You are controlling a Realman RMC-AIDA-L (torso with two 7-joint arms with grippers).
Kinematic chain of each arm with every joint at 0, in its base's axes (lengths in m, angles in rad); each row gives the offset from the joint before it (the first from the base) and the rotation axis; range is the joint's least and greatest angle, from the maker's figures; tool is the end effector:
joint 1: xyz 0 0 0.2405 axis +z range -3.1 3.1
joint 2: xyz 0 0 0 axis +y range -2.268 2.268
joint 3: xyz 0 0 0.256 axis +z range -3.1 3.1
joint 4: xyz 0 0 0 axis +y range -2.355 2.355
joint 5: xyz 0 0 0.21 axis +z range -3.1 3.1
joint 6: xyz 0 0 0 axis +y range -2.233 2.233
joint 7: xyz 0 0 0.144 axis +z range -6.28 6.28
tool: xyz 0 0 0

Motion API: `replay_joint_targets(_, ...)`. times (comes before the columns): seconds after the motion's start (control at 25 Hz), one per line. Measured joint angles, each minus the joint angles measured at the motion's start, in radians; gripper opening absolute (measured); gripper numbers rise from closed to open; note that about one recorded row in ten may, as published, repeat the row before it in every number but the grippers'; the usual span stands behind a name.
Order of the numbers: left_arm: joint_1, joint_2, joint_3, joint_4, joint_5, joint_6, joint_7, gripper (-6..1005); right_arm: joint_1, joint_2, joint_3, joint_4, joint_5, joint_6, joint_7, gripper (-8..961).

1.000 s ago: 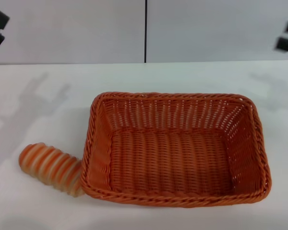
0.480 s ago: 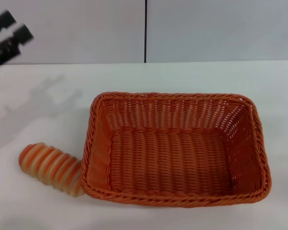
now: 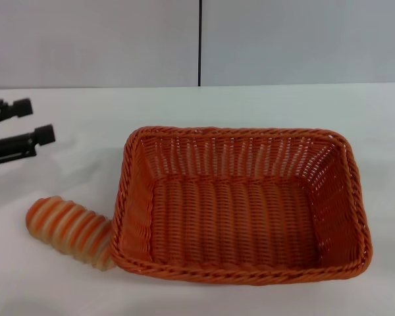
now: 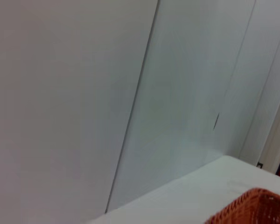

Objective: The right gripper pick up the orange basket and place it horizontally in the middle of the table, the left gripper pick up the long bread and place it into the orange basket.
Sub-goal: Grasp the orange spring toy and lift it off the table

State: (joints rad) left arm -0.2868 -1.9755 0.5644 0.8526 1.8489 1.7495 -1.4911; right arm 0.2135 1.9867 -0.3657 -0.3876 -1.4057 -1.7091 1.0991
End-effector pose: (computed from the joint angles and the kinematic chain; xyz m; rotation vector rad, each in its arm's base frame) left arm -0.3174 0.2768 0.1013 -2.4767 -0.7212 -0.7847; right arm 0.3580 0.2463 0.1034 -1.7879 0.6285 1.1977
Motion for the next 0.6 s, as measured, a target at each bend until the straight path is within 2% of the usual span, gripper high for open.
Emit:
replay_joint_targets(0.16,0.030,0.005,0.000,0.003,0.017,0.007,-0.004,810,0.012,0.002,0.000,0.001,0.000,0.007,0.000,726)
replay_joint_targets(0.6,0.077,0.003,-0.001,0.005,0.112,-0.001,-0.007,809,0.031,0.013,0.010,0.001,0.000,0.031,-0.001,726)
